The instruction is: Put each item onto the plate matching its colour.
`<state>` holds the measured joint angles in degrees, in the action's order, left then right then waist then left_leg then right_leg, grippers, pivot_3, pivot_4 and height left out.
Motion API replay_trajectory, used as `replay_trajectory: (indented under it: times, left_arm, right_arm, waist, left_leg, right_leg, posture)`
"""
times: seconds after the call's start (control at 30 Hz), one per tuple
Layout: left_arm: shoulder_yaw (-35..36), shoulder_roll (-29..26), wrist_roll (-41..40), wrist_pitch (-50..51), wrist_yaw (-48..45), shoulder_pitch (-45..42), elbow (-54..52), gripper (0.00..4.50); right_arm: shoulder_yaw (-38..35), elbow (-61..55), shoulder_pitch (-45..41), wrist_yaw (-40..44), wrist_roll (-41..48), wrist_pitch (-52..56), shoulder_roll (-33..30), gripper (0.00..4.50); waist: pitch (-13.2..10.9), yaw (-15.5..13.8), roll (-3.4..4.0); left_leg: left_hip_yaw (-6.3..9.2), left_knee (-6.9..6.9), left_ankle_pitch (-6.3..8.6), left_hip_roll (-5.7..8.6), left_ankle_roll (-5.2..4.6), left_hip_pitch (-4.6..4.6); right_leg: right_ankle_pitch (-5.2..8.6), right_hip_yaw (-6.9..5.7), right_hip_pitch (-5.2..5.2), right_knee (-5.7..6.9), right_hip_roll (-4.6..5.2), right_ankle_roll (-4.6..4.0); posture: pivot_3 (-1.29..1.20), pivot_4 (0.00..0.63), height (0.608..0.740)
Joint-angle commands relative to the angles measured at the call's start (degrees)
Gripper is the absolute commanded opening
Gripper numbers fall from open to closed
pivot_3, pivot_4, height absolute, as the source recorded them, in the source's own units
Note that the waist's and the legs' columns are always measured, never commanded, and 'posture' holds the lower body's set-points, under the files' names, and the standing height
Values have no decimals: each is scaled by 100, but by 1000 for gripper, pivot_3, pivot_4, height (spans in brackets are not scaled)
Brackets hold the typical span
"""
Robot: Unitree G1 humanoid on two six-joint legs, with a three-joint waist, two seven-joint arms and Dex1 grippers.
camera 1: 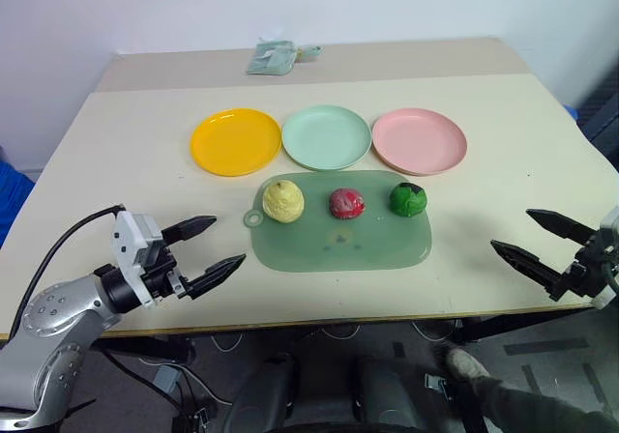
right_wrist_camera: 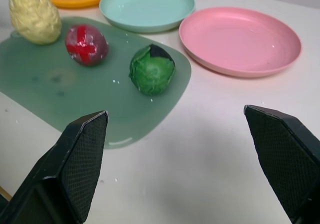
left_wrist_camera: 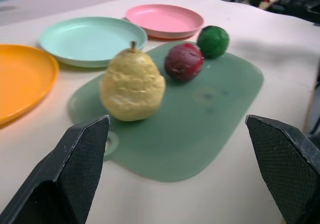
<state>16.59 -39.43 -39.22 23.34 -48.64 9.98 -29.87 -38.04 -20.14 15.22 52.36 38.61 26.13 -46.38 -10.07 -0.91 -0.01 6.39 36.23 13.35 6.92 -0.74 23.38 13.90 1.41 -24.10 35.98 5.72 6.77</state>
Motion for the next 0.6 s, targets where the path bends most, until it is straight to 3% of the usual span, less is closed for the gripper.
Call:
replay_trajectory:
  times: [0.03, 0.4, 0.6]
  left_arm:
    - [-75, -123, -10, 136, 71, -125, -255, 4500]
    - [-278, 129, 154, 44, 354, -396, -151, 4500]
    - [-456, 547, 177, 208, 878, -801, -199, 4500]
  right_arm:
    - [-232, -127, -98, 54, 100, 39, -196, 4449]
    - [-170, -217, -215, 45, 126, 43, -174, 4449]
    - [173, -333, -603, 144, 312, 54, -116, 4449]
  waist:
    - [0, 2, 0]
    - [0, 5, 0]
    - [0, 3, -2]
  left_leg:
    - [0, 0, 0, 0, 0, 0]
    - [0, -1, 0, 0, 0, 0]
    - [-1, 2, 0, 0, 0, 0]
  right_leg:
    - [0, 0, -1, 0, 0, 0]
    - [0, 0, -1, 0, 0, 0]
    - [-1, -1, 0, 0, -1, 1]
  posture:
    - [0, 150, 740]
    - [0, 150, 740]
    - [0, 150, 740]
